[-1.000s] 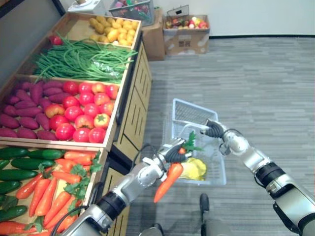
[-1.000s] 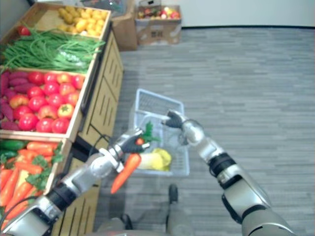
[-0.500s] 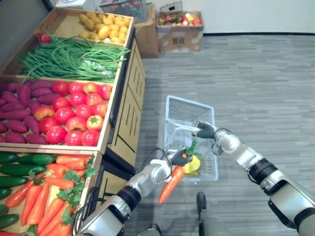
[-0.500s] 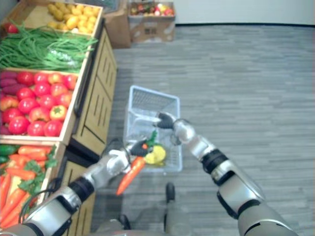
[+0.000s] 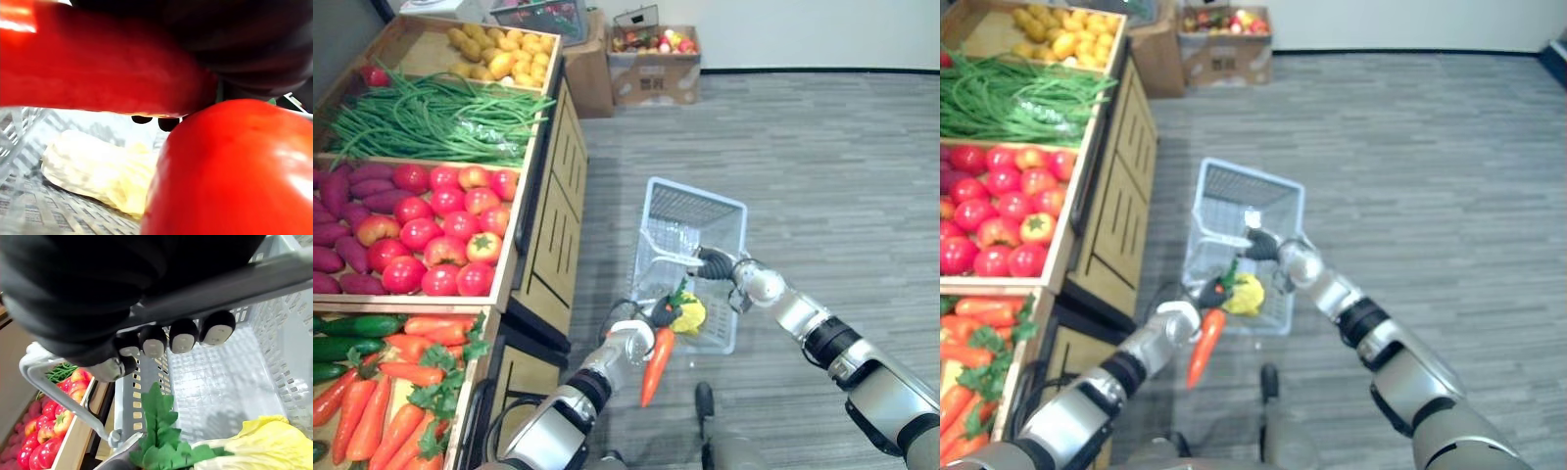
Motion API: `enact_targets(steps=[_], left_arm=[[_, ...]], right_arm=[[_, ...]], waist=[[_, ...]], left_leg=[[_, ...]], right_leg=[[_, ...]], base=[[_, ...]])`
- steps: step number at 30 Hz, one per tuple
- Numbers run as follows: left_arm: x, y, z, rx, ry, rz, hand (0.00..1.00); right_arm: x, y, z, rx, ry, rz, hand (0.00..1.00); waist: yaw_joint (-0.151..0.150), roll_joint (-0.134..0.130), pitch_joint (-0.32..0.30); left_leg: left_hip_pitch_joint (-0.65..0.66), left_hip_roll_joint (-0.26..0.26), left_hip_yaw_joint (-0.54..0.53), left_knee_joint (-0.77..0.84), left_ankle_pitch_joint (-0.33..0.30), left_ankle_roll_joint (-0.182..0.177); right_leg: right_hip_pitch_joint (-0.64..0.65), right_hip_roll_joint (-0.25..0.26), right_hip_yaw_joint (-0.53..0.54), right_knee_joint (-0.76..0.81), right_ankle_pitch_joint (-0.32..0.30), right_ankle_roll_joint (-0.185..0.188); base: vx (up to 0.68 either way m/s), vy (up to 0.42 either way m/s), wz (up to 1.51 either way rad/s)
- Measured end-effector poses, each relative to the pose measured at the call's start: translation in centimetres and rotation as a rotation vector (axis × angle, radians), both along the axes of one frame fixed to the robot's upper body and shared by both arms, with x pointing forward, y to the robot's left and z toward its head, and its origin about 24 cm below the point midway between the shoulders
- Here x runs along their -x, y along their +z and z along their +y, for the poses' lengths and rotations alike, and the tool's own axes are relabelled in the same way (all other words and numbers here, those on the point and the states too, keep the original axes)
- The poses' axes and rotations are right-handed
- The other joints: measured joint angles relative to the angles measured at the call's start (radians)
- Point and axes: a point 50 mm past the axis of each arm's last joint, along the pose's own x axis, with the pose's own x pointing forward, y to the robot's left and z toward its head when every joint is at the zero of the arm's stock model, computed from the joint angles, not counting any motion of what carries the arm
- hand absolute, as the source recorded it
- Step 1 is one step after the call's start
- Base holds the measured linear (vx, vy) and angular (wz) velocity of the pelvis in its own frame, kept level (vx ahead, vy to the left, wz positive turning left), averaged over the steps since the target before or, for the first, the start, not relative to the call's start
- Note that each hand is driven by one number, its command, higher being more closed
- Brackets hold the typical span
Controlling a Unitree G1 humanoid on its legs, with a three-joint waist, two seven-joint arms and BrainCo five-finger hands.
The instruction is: Pick vegetable in the basket
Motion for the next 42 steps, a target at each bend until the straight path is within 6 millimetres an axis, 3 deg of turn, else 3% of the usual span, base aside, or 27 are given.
enact_targets(steps=[8, 13, 18, 19, 30, 36, 42], left_arm=[[-2.4, 1.3, 1.1, 0.315, 0.324, 0.118, 1.0], [-3.7, 3.2, 0.5, 0.421, 0.358, 0.085, 1.0], [-3.8, 3.4, 0.1, 0.485, 0.387, 0.102, 1.0], [-3.8, 3.4, 0.2, 0.482, 0.389, 0.103, 0.0], [-4.3, 4.3, -0.3, 0.481, 0.391, 0.08, 0.0], [-4.4, 4.6, -0.8, 0.4, 0.338, 0.047, 0.0], [-4.1, 6.5, -2.0, 0.205, 0.119, -0.109, 0.0]], right_arm=[[0.2, 0.3, 2.3, -0.037, 0.055, 0.016, 1.0], [0.5, 0.8, 3.6, -0.102, 0.089, 0.03, 1.0], [1.1, 0.4, 4.5, -0.086, 0.136, 0.044, 1.0], [1.1, 0.4, 4.5, -0.084, 0.139, 0.045, 1.0], [1.2, 0.5, 4.4, -0.078, 0.151, 0.048, 1.0], [1.6, -0.6, 3.6, -0.074, 0.129, 0.077, 1.0], [2.2, -1.5, 2.3, -0.119, 0.1, 0.093, 1.0]], waist=[[-0.026, -0.003, 0.002], [-0.027, -0.004, 0.003], [-0.032, -0.006, 0.003], [-0.035, -0.007, 0.004], [-0.05, -0.019, 0.011], [-0.046, -0.019, 0.011], [-0.04, -0.018, 0.012]], left_leg=[[0.001, -0.003, 0.0, 0.0, 0.0, 0.0], [0.0, -0.003, 0.0, 0.001, 0.0, 0.001], [0.0, -0.006, 0.0, 0.001, -0.002, 0.003], [0.0, -0.007, -0.001, 0.001, -0.002, 0.003], [-0.001, -0.008, -0.007, 0.003, -0.003, 0.005], [-0.006, -0.009, -0.027, 0.004, -0.002, 0.006], [-0.025, -0.008, -0.051, 0.021, -0.004, 0.009]], right_leg=[[0.001, -0.003, 0.002, 0.0, 0.001, 0.001], [0.001, -0.003, 0.003, 0.0, 0.001, 0.001], [0.001, -0.007, 0.002, 0.0, 0.002, 0.002], [0.001, -0.008, 0.002, 0.0, 0.002, 0.003], [0.005, -0.012, -0.003, 0.0, 0.003, 0.003], [0.011, -0.022, -0.017, 0.0, 0.002, 0.003], [0.012, -0.028, -0.038, 0.0, 0.002, 0.004]], base=[[-0.01, 0.001, 0.0], [-0.01, 0.0, 0.0], [0.0, 0.0, 0.0], [0.0, 0.0, 0.0], [0.0, 0.0, 0.01], [-0.02, 0.005, 0.08], [-0.04, 0.007, 0.11]])
